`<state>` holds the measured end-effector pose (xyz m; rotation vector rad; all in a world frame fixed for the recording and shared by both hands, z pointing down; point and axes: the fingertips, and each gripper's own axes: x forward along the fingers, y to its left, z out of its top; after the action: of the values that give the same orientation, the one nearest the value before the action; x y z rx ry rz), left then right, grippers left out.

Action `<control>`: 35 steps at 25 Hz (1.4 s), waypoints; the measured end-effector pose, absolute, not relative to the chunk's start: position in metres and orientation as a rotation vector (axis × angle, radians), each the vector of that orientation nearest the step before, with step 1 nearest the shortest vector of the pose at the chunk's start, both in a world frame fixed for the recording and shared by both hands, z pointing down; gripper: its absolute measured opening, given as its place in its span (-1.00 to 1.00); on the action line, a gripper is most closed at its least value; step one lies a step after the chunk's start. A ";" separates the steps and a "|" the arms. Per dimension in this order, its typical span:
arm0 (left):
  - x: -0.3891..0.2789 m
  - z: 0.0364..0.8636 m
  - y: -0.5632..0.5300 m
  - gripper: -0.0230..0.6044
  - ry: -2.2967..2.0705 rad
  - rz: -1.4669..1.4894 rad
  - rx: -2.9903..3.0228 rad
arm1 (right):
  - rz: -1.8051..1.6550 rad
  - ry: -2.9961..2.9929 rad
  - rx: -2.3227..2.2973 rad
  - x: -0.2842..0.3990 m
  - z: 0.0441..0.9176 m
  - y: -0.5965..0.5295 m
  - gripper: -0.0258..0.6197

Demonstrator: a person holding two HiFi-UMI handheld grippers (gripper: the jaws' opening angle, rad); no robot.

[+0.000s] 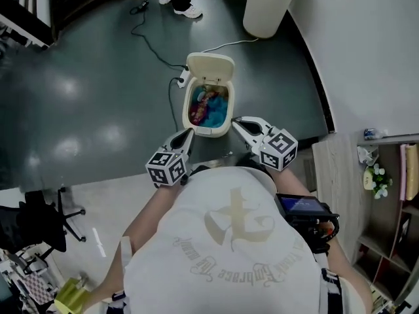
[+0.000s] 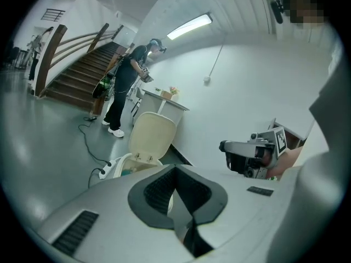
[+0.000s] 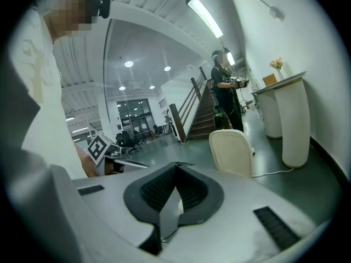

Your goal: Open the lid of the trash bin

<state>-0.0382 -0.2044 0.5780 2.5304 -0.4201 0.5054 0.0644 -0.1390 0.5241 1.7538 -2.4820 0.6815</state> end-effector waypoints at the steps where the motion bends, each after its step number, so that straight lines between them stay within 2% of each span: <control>1: -0.038 0.576 -0.204 -0.88 -0.421 0.501 2.535 | 0.682 -2.484 1.754 0.065 0.525 -0.137 -0.91; 35: -0.014 0.589 -0.191 -0.88 -0.336 0.548 2.542 | 0.722 -2.435 1.830 0.087 0.541 -0.127 -0.91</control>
<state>-0.0139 -0.1908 0.5891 2.5421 -0.3365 0.5477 0.0870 -0.1267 0.5408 1.8304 -2.4355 0.7221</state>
